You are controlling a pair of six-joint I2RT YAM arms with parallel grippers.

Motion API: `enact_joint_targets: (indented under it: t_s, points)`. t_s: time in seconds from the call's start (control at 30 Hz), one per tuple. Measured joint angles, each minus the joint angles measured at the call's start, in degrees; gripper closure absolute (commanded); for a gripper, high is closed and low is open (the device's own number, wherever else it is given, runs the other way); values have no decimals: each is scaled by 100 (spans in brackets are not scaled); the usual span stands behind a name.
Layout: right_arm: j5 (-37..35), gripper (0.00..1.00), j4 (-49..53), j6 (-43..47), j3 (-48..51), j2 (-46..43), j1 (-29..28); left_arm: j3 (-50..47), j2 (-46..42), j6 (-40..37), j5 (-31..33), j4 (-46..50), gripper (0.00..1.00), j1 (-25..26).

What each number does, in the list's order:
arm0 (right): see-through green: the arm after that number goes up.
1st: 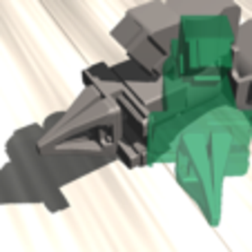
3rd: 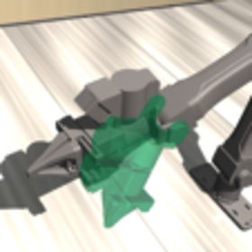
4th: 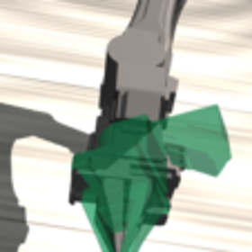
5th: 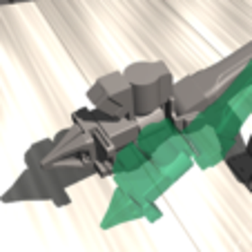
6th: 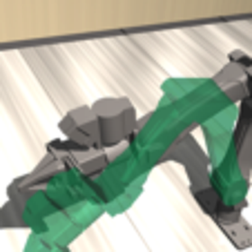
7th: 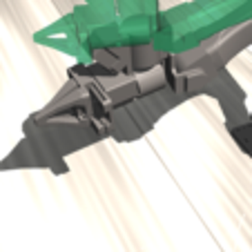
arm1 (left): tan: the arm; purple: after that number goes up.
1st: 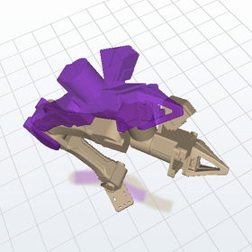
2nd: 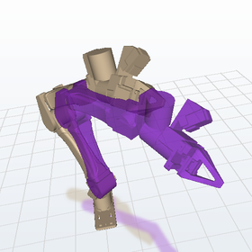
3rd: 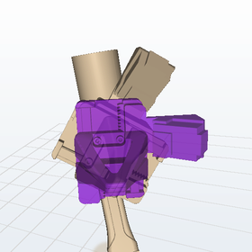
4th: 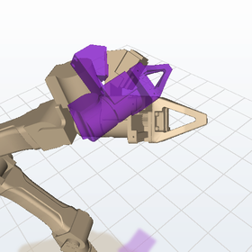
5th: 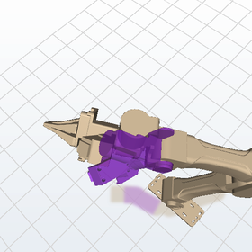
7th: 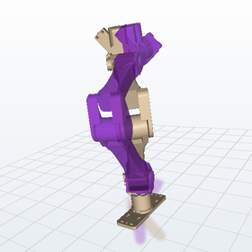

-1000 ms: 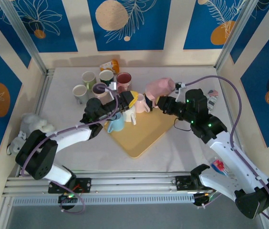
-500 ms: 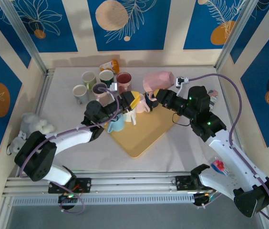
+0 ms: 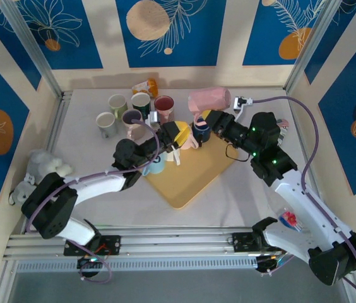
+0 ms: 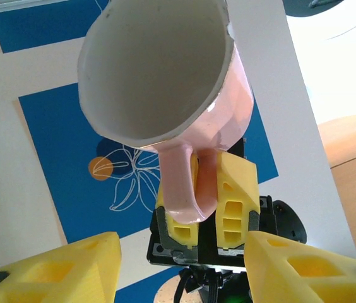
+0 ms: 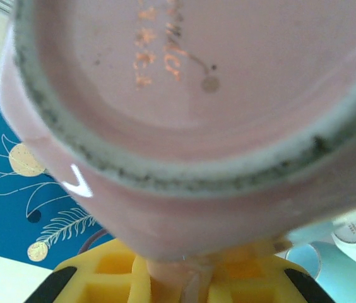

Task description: Turn the mug right side up

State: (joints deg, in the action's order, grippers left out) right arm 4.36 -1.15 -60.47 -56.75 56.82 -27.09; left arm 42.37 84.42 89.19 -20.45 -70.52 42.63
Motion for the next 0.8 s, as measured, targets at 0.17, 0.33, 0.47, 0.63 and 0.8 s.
enact_joint_targets:
  t_s: [0.17, 0.33, 0.47, 0.63, 0.8]
  points:
    - [15, 100, -133, -166, 57, 7, -90, 0, 13, 35, 122, -140, 45, 107]
    - [13, 100, -243, -267, 131, 4, -208, 24, 22, 35, 175, -195, 45, 203]
    - [13, 100, -326, -313, 216, 4, -304, 59, 127, 96, 280, -393, 46, 240]
    - [11, 100, -487, -339, 334, 7, -389, 142, 240, 227, 361, -442, 47, 251]
    - [-22, 100, -627, -380, 398, 7, -437, 151, 240, 245, 450, -455, 52, 258]
